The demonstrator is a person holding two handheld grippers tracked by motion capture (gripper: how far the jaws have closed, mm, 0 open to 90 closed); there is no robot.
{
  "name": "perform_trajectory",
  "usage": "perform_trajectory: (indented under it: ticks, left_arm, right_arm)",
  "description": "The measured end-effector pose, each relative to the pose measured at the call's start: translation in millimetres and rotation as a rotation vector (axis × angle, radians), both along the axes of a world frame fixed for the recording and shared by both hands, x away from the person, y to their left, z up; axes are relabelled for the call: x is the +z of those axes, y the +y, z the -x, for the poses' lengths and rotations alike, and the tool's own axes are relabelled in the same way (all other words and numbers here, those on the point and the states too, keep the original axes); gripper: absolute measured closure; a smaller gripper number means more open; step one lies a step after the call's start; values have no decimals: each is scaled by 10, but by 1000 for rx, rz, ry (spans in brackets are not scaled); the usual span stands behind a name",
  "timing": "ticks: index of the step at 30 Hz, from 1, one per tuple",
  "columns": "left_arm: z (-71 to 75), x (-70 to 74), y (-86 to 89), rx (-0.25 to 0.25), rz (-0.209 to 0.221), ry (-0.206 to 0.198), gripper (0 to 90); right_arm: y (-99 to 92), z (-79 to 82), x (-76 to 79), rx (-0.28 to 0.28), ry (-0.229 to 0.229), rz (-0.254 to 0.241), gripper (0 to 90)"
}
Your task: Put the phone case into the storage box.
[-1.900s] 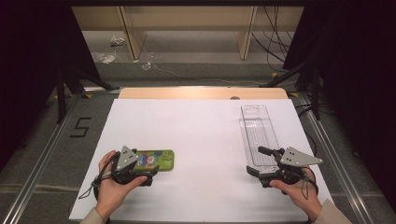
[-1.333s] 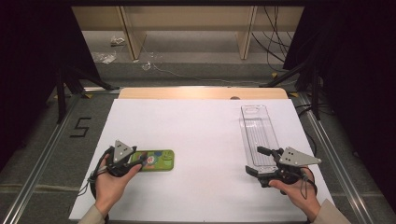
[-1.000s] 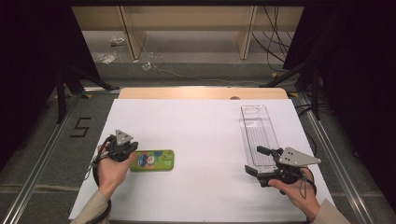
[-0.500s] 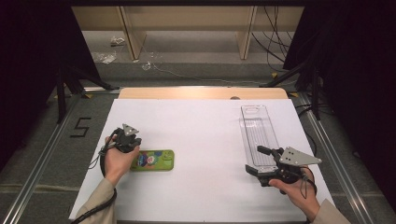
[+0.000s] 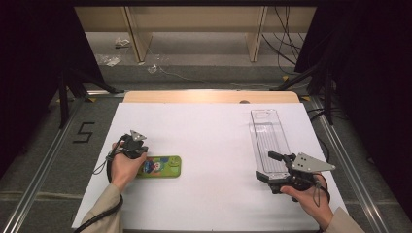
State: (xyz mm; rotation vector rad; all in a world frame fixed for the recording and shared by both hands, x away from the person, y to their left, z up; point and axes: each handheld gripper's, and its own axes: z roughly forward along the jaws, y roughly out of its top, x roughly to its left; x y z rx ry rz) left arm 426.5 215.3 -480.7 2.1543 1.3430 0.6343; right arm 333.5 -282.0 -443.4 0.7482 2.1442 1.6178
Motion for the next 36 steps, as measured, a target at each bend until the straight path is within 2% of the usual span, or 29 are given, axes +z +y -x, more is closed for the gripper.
perform_trajectory:
  ticks: [4, 10, 20, 29, 36]
  left_arm:
    - [1, -47, -9, -12, -12, 23, 898]
    - [19, -43, -6, -22, -21, 30, 898]
    - [150, -34, -5, -51, -60, 40, 898]
    - [275, -17, -55, -86, -122, 56, 898]
    - [371, -11, -99, -97, -155, 62, 898]
  right_arm:
    - [2, 1, 0, 5, 0, 3, 157]
    - [1, -2, -3, 2, 2, 2, 157]
    - [-3, 1, 1, 0, 2, 2, 157]
    - [-7, 5, 7, -3, -1, 0, 158]
    - [-10, 4, 8, -4, 1, -6, 158]
